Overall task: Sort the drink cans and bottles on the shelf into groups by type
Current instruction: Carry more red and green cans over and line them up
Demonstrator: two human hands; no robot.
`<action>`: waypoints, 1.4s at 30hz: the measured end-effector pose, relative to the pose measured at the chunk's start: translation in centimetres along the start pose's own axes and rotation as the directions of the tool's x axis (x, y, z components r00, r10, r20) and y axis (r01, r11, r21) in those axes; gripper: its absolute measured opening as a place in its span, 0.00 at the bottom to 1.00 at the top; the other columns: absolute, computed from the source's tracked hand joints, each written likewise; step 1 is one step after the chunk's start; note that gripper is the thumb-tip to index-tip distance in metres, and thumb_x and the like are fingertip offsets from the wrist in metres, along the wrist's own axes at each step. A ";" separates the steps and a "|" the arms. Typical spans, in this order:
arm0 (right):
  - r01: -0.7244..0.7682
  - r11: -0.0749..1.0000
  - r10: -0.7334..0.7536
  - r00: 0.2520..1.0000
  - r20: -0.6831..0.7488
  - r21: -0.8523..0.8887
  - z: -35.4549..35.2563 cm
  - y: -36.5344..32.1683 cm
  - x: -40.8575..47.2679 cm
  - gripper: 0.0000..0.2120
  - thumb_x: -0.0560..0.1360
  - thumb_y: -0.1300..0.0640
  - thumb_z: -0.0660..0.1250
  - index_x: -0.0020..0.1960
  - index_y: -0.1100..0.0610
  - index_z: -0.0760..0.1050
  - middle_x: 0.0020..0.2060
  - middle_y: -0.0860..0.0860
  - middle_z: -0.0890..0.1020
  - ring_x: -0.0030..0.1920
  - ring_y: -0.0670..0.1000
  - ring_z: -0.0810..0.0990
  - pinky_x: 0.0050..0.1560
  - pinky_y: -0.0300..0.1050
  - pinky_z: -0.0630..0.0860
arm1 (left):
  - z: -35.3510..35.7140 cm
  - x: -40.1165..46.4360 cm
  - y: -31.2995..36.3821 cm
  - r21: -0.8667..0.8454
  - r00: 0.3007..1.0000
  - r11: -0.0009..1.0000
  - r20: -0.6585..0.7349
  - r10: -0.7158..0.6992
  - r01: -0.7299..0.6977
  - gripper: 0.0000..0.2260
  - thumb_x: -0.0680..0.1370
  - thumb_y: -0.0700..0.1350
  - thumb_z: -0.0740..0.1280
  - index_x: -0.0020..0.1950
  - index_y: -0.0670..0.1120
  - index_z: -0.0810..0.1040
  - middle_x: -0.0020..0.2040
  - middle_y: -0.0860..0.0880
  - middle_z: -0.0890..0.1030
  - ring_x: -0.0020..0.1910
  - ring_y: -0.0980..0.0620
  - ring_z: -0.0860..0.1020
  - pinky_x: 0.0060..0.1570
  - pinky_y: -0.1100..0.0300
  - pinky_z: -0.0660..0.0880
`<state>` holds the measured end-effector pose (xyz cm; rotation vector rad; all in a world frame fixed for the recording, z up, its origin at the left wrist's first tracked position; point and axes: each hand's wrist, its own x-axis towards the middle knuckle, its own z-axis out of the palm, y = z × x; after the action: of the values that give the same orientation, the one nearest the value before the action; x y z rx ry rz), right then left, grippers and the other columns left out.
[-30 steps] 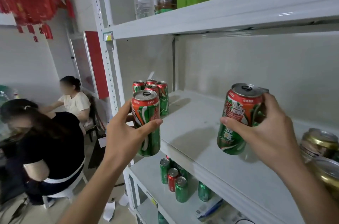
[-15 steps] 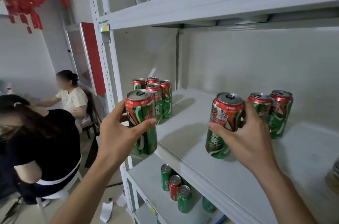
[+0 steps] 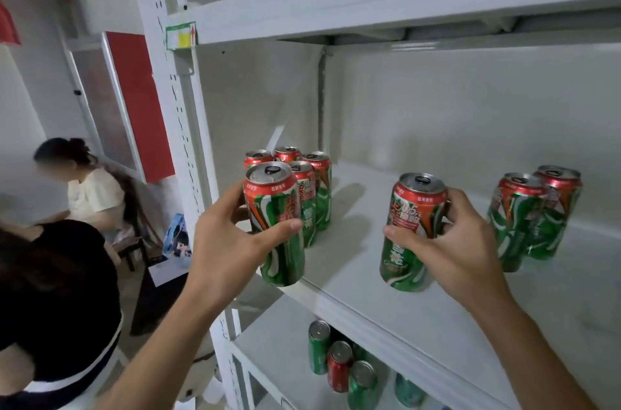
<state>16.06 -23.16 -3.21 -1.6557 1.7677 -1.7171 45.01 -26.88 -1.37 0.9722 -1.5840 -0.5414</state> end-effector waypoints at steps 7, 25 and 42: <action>-0.005 1.000 0.006 0.999 -0.033 0.016 1.3 0.8 2.2 0.33 0.57 0.39 0.81 0.59 0.36 0.72 0.49 0.31 0.82 0.45 0.35 0.84 0.41 0.33 0.78 | 3.2 4.3 0.0 -0.102 0.990 0.993 0.120 0.077 -0.065 0.27 0.62 0.58 0.82 0.60 0.62 0.80 0.51 0.67 0.85 0.51 0.68 0.83 0.44 0.77 0.75; -0.124 0.991 0.113 0.979 -0.172 -0.051 7.4 0.8 8.3 0.39 0.50 0.38 0.82 0.59 0.40 0.73 0.48 0.36 0.83 0.46 0.34 0.83 0.47 0.40 0.81 | 7.5 20.6 -0.6 -0.203 0.880 0.957 0.389 0.273 -0.207 0.32 0.65 0.54 0.84 0.64 0.51 0.75 0.50 0.57 0.85 0.49 0.67 0.82 0.45 0.76 0.75; -0.177 0.975 0.135 0.952 -0.274 -0.132 10.2 2.7 13.1 0.36 0.57 0.48 0.86 0.59 0.43 0.72 0.47 0.36 0.81 0.45 0.28 0.79 0.37 0.24 0.74 | 11.6 31.1 -2.0 -0.302 0.851 0.953 0.507 0.134 0.031 0.20 0.65 0.42 0.82 0.53 0.51 0.80 0.43 0.52 0.88 0.40 0.57 0.86 0.37 0.59 0.84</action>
<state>17.25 -39.86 -1.51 -1.3449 2.1391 -1.8385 34.07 -55.29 11.96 0.5665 -1.9275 -1.0448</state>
